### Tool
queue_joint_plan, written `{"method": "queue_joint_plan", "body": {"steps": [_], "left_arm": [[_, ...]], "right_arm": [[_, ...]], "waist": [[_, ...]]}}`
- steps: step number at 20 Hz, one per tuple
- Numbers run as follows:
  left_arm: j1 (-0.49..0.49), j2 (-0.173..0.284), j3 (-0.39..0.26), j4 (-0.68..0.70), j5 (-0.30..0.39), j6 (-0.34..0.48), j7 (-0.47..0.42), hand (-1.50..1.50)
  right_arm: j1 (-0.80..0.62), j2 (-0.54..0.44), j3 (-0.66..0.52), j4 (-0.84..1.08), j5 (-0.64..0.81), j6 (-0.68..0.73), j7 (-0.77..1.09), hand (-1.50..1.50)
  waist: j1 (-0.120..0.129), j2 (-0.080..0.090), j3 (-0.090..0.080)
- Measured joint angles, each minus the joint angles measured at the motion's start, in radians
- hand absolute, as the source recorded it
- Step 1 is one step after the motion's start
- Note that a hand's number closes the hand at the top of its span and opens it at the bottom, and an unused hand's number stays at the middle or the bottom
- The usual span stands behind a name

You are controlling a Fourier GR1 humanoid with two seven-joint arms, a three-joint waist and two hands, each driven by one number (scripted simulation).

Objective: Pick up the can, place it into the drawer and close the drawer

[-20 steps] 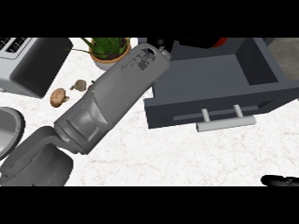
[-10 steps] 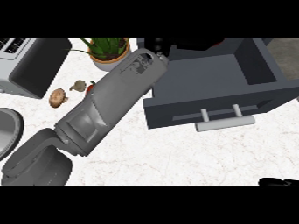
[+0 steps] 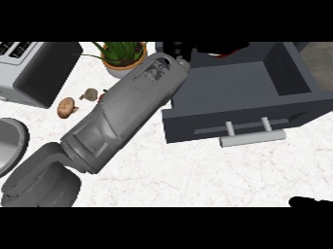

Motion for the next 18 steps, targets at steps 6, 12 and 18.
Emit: {"method": "queue_joint_plan", "body": {"steps": [6, 12, 18], "left_arm": [[-0.006, 0.000, 0.007, -0.029, 0.048, 0.025, -0.030, -1.50], [-0.023, -0.001, -0.002, -0.048, 0.063, 0.054, -0.034, -1.50], [-0.037, 0.001, 0.012, -0.035, 0.059, 0.043, -0.023, -1.50]], "right_arm": [[-0.022, -0.032, 0.069, 0.005, 0.173, -0.013, -0.046, -1.50], [-0.061, -0.073, 0.162, 0.054, 0.423, -0.051, -0.062, -1.50], [-0.097, -0.088, 0.271, 0.177, 0.665, -0.107, -0.066, -1.50]], "waist": [[0.022, -0.003, 0.000], [0.060, -0.011, -0.001], [0.094, -0.017, -0.001]]}}
